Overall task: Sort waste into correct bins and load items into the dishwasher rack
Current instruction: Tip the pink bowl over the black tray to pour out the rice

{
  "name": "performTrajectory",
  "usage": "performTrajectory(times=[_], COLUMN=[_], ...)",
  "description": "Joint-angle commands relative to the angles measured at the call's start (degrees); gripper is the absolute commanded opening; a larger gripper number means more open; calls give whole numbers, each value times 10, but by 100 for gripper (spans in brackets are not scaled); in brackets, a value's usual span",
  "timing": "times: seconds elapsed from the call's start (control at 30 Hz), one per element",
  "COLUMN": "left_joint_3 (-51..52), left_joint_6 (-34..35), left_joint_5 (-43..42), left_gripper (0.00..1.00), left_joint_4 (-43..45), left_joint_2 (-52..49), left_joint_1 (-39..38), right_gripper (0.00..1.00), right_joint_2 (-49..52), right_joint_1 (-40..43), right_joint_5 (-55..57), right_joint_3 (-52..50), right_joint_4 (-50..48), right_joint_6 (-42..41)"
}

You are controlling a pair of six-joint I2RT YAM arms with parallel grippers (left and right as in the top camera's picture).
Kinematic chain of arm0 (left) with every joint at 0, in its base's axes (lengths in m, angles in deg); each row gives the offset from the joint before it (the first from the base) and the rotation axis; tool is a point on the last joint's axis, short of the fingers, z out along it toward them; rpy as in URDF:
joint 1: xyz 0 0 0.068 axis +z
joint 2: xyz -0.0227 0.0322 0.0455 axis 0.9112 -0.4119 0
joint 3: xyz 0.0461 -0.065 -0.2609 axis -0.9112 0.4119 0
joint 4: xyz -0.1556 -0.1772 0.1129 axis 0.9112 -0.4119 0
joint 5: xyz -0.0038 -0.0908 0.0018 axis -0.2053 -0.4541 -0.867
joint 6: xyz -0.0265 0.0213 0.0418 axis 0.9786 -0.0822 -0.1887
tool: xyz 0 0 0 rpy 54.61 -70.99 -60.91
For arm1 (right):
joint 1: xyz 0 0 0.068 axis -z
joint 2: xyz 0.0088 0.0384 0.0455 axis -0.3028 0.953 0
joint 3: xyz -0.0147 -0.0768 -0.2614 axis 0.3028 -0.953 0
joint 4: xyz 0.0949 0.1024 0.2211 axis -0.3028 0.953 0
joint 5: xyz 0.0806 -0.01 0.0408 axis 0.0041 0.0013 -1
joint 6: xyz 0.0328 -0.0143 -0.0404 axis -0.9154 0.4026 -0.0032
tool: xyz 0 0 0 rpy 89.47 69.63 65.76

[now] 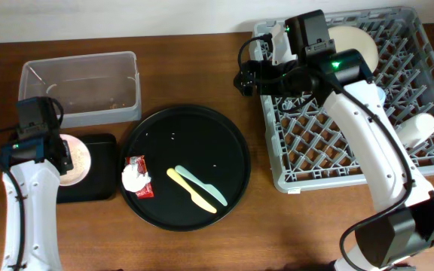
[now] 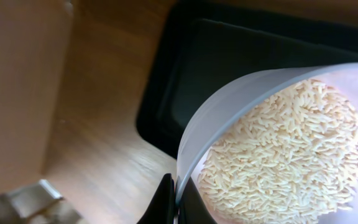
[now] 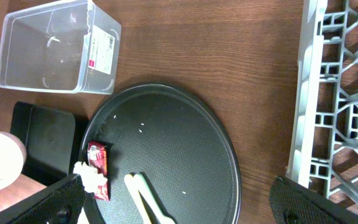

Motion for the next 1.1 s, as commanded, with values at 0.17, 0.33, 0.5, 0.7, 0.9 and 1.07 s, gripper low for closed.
performTrajectory(times=[0.17,0.33,0.5,0.7,0.9,1.07], left_joint_3=[6,24,24,24,24,24], left_joint_6=[-78,-80,-80,-81,-80,-80], left_joint_5=[104,177,221,280,344,406], left_gripper=[1,1,1,1,1,1], left_joint_4=[26,58,86,118,123,145], left_joint_2=[-4,-44,-92,-119,-158,-199], left_joint_1=[3,3,3,-1,-30,-70], right_gripper=[98,98,98,98,98,98], right_joint_2=[-3,-3,-3,-3,-3,-3], right_joint_1=[3,3,3,3,3,3], right_joint_5=[-3,-3,-3,-3,-3,-3], right_joint_3=[5,5,5,5,5,5], right_joint_4=[12,24,27,35,39,46], right_joint_6=[2,5,8,8,8,8])
